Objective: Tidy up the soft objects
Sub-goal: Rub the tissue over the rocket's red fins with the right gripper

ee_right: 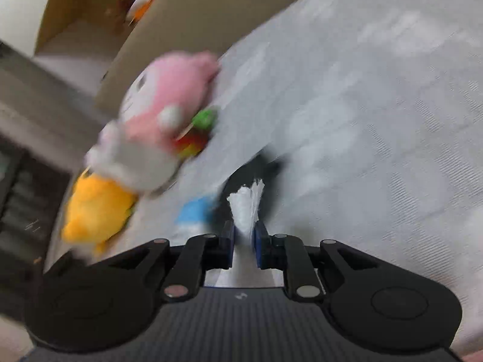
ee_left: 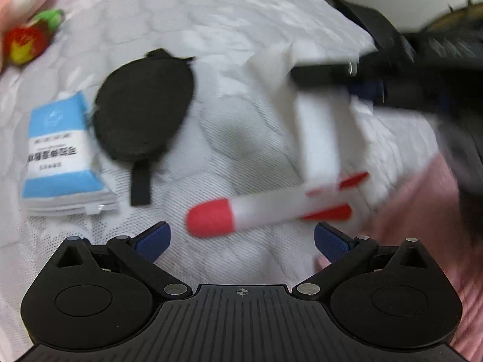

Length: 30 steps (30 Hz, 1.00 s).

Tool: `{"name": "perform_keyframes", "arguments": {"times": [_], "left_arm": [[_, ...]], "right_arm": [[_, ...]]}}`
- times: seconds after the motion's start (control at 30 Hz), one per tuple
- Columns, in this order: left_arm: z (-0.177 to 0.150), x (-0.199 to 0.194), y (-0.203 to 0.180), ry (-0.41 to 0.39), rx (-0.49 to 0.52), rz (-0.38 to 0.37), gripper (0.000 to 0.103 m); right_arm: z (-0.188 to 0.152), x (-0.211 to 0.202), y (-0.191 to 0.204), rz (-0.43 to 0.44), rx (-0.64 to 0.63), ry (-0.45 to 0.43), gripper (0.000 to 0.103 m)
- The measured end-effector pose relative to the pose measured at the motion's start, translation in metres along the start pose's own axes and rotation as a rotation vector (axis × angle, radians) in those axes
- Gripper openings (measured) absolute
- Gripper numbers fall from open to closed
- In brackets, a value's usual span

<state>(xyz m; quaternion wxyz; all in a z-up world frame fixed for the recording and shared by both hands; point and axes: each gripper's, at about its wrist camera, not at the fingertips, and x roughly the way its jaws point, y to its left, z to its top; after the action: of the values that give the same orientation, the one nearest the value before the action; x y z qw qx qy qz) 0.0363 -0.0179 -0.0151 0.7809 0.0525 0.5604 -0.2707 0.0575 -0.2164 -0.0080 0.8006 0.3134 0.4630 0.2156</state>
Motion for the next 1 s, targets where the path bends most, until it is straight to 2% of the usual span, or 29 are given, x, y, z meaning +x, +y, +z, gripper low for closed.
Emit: {"name": "perform_keyframes", "arguments": {"times": [0.07,0.17,0.27,0.37,0.53,0.7,0.8,0.93,1.0], "left_arm": [[-0.001,0.003,-0.005,0.007,0.03,0.035,0.103],[-0.007,0.006,-0.02,0.02,0.105,0.051,0.103],[-0.01,0.008,-0.026,0.024,0.137,0.065,0.103],[-0.006,0.01,-0.026,0.004,0.14,0.056,0.103],[-0.006,0.008,-0.027,-0.016,0.144,0.053,0.103],[-0.006,-0.003,-0.033,-0.071,0.163,0.019,0.103],[-0.006,-0.001,-0.056,-0.112,0.311,0.042,0.103],[-0.02,0.025,-0.096,-0.13,0.638,0.181,0.103],[-0.028,0.044,-0.111,-0.102,0.767,0.248,0.103]], "right_arm": [[-0.012,0.026,0.018,-0.029,-0.058,0.068,0.017],[-0.026,0.054,0.029,-0.119,-0.143,0.142,0.017],[-0.031,0.057,0.021,-0.194,-0.153,0.185,0.017],[-0.029,0.039,0.012,-0.25,-0.166,0.177,0.017],[-0.015,-0.005,-0.017,-0.288,-0.092,0.158,0.017],[-0.013,-0.043,-0.05,-0.282,0.023,0.145,0.017],[-0.018,-0.054,-0.063,-0.249,0.075,0.119,0.017],[-0.017,-0.054,-0.066,-0.219,0.092,0.064,0.017],[-0.017,-0.051,-0.066,-0.221,0.086,0.07,0.018]]}}
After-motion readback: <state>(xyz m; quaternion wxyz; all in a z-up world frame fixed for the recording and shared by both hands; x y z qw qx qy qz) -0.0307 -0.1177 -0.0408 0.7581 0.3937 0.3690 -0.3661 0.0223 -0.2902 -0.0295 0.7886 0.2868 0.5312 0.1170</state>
